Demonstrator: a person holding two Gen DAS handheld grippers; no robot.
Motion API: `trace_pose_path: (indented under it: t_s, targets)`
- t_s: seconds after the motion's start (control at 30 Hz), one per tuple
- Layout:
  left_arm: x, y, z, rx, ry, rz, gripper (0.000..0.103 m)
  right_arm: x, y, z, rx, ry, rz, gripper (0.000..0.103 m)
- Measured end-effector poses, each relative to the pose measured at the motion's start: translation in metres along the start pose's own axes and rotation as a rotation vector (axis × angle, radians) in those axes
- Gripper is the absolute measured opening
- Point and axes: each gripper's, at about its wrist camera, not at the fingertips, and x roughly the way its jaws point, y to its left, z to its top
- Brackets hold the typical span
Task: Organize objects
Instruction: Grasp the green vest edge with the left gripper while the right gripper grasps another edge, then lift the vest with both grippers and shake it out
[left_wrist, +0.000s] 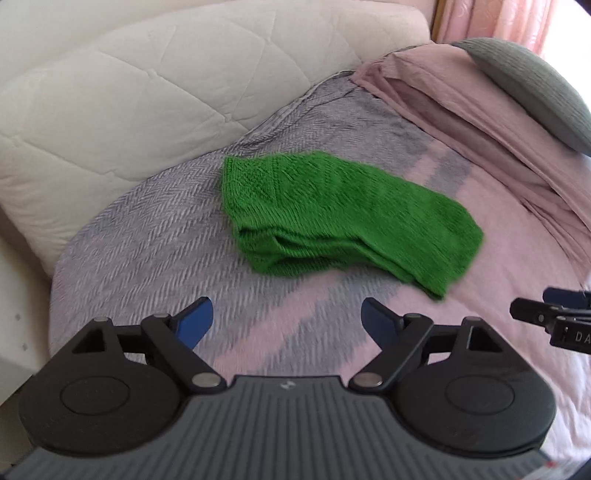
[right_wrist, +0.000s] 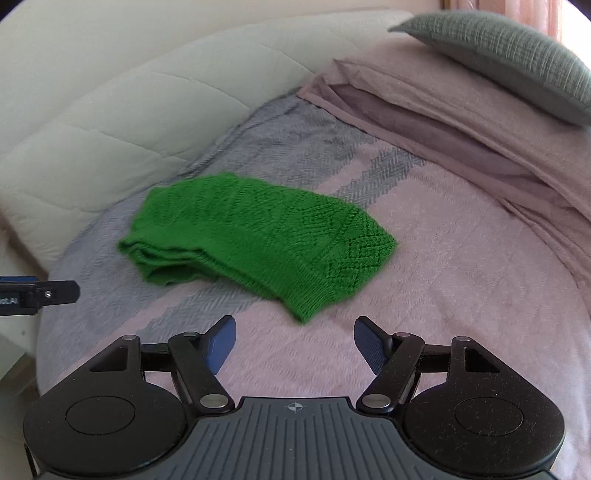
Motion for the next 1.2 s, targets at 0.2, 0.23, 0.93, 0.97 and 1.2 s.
trace_pose_path:
  t_s: [0.2,0.23,0.93,0.97,1.2]
  targets:
    - [0.067,0.011,0.034,-0.043,-0.010,0.001,0.085,0.075,-0.031,0.021,0.143,0.018,0.001,0.068]
    - [0.076,0.013,0.040,-0.057,-0.010,-0.001,0.085,0.085,-0.038,0.022,0.178,0.020,0.006,0.068]
    - [0.139,0.052,0.076,-0.294,-0.038,-0.108,0.011,0.091,-0.099,0.004,0.691,-0.110,0.254,0.004]
    - [0.125,0.049,0.075,-0.280,-0.057,-0.120,0.011,0.076,-0.101,0.006,0.695,-0.136,0.277,0.004]
    - [0.004,0.018,0.061,-0.169,-0.171,-0.177,0.010,-0.062,-0.101,-0.001,0.639,-0.303,0.384,0.003]
